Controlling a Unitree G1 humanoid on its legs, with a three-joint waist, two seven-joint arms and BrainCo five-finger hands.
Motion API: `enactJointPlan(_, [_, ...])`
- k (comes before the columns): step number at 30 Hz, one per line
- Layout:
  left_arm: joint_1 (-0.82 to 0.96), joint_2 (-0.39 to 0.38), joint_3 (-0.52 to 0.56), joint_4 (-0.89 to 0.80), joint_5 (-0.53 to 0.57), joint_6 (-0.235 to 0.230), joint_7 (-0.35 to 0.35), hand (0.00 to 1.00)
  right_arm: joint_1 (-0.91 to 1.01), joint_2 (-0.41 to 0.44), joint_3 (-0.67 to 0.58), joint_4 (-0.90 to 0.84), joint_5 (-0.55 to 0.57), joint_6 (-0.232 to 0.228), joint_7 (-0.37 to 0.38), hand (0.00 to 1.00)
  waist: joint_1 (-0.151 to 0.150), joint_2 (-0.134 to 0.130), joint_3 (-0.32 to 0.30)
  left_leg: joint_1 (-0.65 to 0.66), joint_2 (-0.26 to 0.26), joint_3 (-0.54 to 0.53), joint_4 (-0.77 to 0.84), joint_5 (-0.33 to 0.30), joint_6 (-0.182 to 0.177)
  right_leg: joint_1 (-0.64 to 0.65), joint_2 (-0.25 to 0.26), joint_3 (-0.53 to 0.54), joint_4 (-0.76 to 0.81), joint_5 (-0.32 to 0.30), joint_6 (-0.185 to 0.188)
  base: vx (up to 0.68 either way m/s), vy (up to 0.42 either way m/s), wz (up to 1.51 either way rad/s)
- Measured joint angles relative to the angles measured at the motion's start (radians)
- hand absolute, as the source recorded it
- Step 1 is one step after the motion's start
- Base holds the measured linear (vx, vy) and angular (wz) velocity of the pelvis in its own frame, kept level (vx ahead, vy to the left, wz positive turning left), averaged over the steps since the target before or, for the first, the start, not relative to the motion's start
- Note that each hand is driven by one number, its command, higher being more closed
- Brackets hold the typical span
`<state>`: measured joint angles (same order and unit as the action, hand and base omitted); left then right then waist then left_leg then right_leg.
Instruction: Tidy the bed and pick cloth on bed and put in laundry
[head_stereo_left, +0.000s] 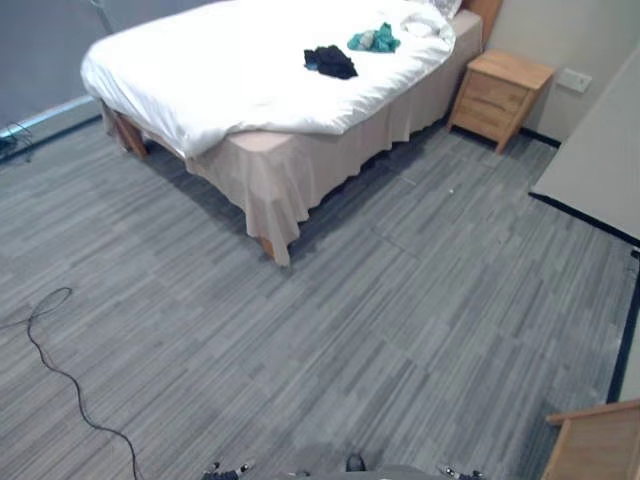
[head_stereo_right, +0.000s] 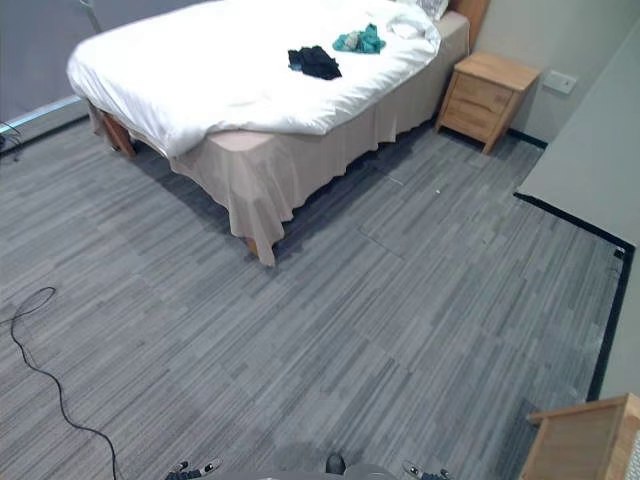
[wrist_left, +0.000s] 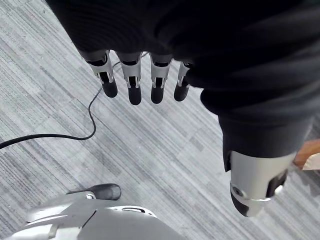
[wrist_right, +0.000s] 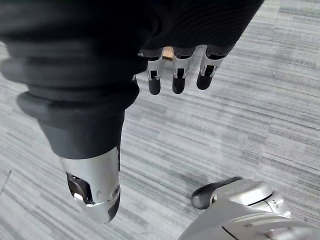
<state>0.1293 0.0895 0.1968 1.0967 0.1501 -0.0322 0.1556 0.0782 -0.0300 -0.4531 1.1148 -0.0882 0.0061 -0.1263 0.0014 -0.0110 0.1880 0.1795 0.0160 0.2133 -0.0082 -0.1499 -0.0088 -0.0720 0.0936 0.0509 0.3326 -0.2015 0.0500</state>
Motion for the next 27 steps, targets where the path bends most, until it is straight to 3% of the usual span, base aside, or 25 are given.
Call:
enactJointPlan(1, [-0.002,0.0,-0.005,0.001,0.0,0.0,0.0,0.0,0.0,-0.001,-0.001,-0.003,-0.001,-0.001,0.001,0.0,0.0,0.0,0.013,0.009,-0.001,0.005,0.008,-0.027,0.012,-0.045,-0.008,-0.027,0.123,-0.02,0.041,-0.02,-0.026,-0.18])
enactJointPlan(2, [-0.003,0.003,-0.007,0.004,0.0,0.001,0.0,0.0,0.0,-0.009,-0.001,-0.006,-0.001,-0.001,0.002,0.0,0.0,0.002,0.016,0.012,0.001,0.005,0.02,-0.043,0.013,-0.087,-0.015,-0.049,0.221,-0.017,0.054,-0.04,-0.016,-0.01])
enactJointPlan(4, [-0.012,0.006,-0.007,0.018,-0.002,0.005,-0.001,0.0,0.016,-0.004,-0.004,-0.006,-0.001,0.002,0.002,0.0,-0.019,0.006,0.022,0.038,0.003,-0.035,0.054,-0.082,0.021,-0.219,-0.115,-0.183,0.533,-0.032,0.034,0.08,-0.015,0.41])
enactJointPlan(6, [-0.018,0.005,-0.005,0.024,-0.002,0.008,-0.001,0.0,0.03,0.0,-0.023,0.003,-0.001,0.003,0.002,0.0,-0.019,0.008,0.026,0.074,0.01,-0.06,0.05,-0.093,0.022,-0.258,-0.159,-0.219,0.572,-0.064,0.022,0.32,-0.057,0.47])
enactJointPlan(9, [-0.044,-0.001,-0.005,0.026,-0.001,0.008,-0.001,0.0,0.027,-0.003,-0.025,-0.001,-0.001,0.002,0.002,0.0,-0.056,0.028,0.035,0.095,0.084,-0.111,0.048,-0.112,-0.007,-0.324,-0.162,-0.211,0.329,-0.053,-0.001,0.39,-0.163,0.63])
enactJointPlan(11, [-0.093,-0.003,0.003,0.027,0.0,0.007,-0.002,0.0,0.023,-0.008,-0.019,0.0,-0.001,0.002,0.002,0.0,-0.073,0.033,0.049,0.128,0.135,-0.136,0.001,-0.113,-0.01,-0.355,-0.165,-0.175,-0.008,0.099,0.022,0.57,-0.324,0.73])
enactJointPlan(12, [-0.095,-0.003,0.011,0.027,0.0,0.006,-0.001,0.0,0.029,-0.005,-0.02,0.001,-0.001,0.003,0.002,0.0,-0.073,0.024,0.053,0.147,0.136,-0.135,-0.007,-0.113,-0.011,-0.351,-0.174,-0.155,-0.062,0.128,0.031,0.57,-0.358,0.44])
enactJointPlan(13, [-0.1,-0.004,0.035,0.028,0.001,0.005,-0.001,0.0,0.03,0.001,-0.024,0.002,-0.001,0.004,0.003,0.0,-0.069,0.01,0.061,0.191,0.144,-0.132,-0.003,-0.113,-0.011,-0.353,-0.181,-0.142,-0.03,0.217,0.037,0.63,-0.414,0.26])
enactJointPlan(15, [-0.102,-0.018,0.076,0.031,0.008,0.003,-0.003,0.0,0.029,0.003,-0.049,-0.004,-0.001,0.001,0.007,0.0,-0.073,0.023,0.064,0.185,0.169,-0.124,0.117,-0.084,-0.057,-0.375,-0.165,-0.151,0.126,0.201,-0.013,0.7,-0.475,0.1])
enactJointPlan(16, [-0.099,-0.037,0.088,0.021,0.012,0.0,-0.002,0.0,0.029,-0.003,-0.07,-0.027,-0.001,0.002,0.016,0.0,-0.075,0.057,0.064,0.133,0.212,-0.126,0.279,-0.054,-0.092,-0.359,-0.141,-0.168,0.166,0.142,-0.052,0.64,-0.458,-0.18])
enactJointPlan(17, [-0.097,-0.054,0.111,0.013,0.01,-0.001,-0.003,0.0,0.028,-0.011,-0.071,-0.048,-0.001,0.002,0.018,0.0,-0.072,0.085,0.066,0.051,0.253,-0.135,0.49,0.029,-0.118,-0.322,-0.102,-0.176,0.17,0.095,-0.08,0.64,-0.458,-0.26])
enactJointPlan(18, [-0.095,-0.059,0.128,0.008,0.01,-0.001,-0.003,0.0,0.028,-0.011,-0.07,-0.059,-0.001,0.002,0.018,0.0,-0.07,0.088,0.068,0.0,0.27,-0.145,0.601,0.108,-0.13,-0.296,-0.085,-0.176,0.166,0.074,-0.09,0.66,-0.39,-0.33])
enactJointPlan(19, [-0.084,-0.06,0.136,-0.009,0.009,-0.001,-0.003,0.0,0.024,-0.008,-0.063,-0.073,0.0,0.002,0.018,0.0,-0.069,0.086,0.075,-0.102,0.3,-0.169,0.861,0.13,-0.158,-0.225,-0.049,-0.164,0.138,0.057,-0.121,0.52,-0.282,-0.35])
enactJointPlan(20, [-0.08,-0.058,0.141,-0.017,0.007,-0.001,-0.003,0.0,0.019,-0.009,-0.058,-0.072,0.0,0.002,0.017,0.0,-0.063,0.088,0.08,-0.139,0.313,-0.169,0.976,0.121,-0.157,-0.172,-0.032,-0.161,0.113,0.055,-0.133,0.85,-0.446,-0.6])
enactJointPlan(21, [-0.073,-0.049,0.143,-0.05,-0.005,-0.001,-0.002,0.0,0.012,-0.006,-0.037,-0.072,0.003,0.002,0.013,0.0,-0.041,0.061,0.097,-0.217,0.316,-0.124,1.141,0.076,-0.138,-0.021,-0.014,-0.145,0.025,0.049,-0.146,0.56,-0.282,-0.49])
enactJointPlan(24, [-0.069,-0.048,0.145,-0.08,-0.02,-0.013,-0.002,0.0,-0.003,-0.004,-0.015,-0.09,0.006,0.001,0.011,0.0,-0.031,0.044,0.096,-0.355,0.293,-0.044,1.082,0.02,-0.092,0.133,-0.015,-0.124,-0.116,0.049,-0.146,0.52,-0.188,-0.19])
enactJointPlan(26, [-0.069,-0.052,0.148,-0.086,-0.03,-0.018,-0.001,0.0,-0.039,-0.01,-0.021,-0.074,0.009,0.002,0.012,0.0,-0.013,0.041,0.098,-0.426,0.243,0.015,0.91,-0.031,-0.097,0.2,-0.025,-0.102,-0.18,0.049,-0.144,0.55,-0.07,-0.27])
enactJointPlan(27, [-0.069,-0.054,0.147,-0.083,-0.033,-0.017,-0.001,0.0,-0.054,-0.007,-0.028,-0.069,0.009,0.001,0.013,0.0,0.006,0.032,0.099,-0.444,0.182,0.095,0.676,-0.033,-0.091,0.268,-0.048,-0.092,-0.235,0.04,-0.13,0.42,0.015,-0.26])
